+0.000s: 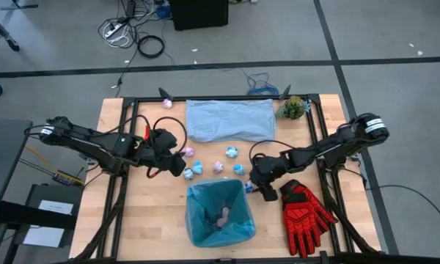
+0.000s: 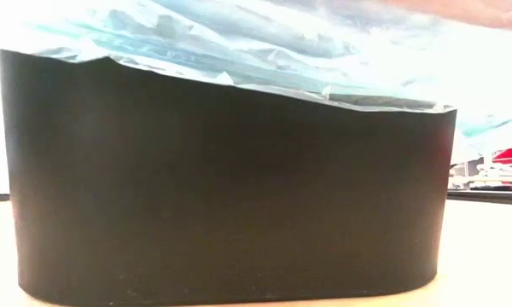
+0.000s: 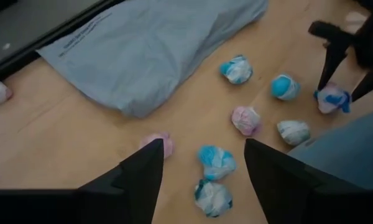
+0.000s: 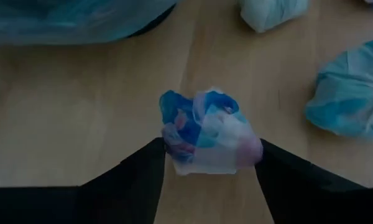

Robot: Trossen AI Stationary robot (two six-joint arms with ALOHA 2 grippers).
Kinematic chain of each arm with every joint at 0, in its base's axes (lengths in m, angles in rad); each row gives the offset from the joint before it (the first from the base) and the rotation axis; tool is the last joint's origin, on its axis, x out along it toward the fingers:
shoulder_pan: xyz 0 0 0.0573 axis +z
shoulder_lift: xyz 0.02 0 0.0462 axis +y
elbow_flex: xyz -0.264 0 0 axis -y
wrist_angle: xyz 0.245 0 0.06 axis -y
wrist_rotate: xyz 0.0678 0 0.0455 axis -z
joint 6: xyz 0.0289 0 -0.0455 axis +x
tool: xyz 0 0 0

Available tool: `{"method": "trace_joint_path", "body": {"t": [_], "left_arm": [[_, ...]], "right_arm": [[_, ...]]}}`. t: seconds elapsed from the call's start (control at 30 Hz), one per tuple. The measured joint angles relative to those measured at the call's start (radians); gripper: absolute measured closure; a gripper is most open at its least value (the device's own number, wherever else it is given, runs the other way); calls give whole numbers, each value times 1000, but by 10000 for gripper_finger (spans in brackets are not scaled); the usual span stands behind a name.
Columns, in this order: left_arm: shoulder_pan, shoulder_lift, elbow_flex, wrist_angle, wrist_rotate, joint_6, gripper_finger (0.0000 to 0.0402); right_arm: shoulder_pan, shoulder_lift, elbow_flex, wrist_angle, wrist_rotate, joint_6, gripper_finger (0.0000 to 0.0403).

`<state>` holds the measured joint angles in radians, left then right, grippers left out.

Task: Place trash/remove bag and relplace
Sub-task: Put the pink crumbled trash bag into the trash bin

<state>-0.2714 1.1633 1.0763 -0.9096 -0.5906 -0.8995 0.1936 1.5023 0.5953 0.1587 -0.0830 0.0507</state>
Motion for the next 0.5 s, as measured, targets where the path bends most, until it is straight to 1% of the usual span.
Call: {"method": "trace_joint_path", "body": {"t": [0.1,0.17,0.23,0.33,0.37,0.4,0.5], "left_arm": [[-5,1,0,0,5,-3,178],[-7,3,0,-2,6,-4,181],[-9,3,0,-10,9,-19,183],[-11,5,0,-49,13,-102,188],[-11,8,0,-56,17,-123,189],[-13,10,0,-62,28,-133,190],[-24,12,-1,-64,51,-141,194]], "right_arm": [[-12,17,0,23,-18,20,221],[-20,17,0,24,-26,30,253],[-28,17,0,23,-29,31,293],[-41,7,0,10,-27,27,365],[-45,0,0,5,-27,28,382],[-46,-7,0,-3,-24,28,389],[-48,-47,0,-22,-8,64,394]]}}
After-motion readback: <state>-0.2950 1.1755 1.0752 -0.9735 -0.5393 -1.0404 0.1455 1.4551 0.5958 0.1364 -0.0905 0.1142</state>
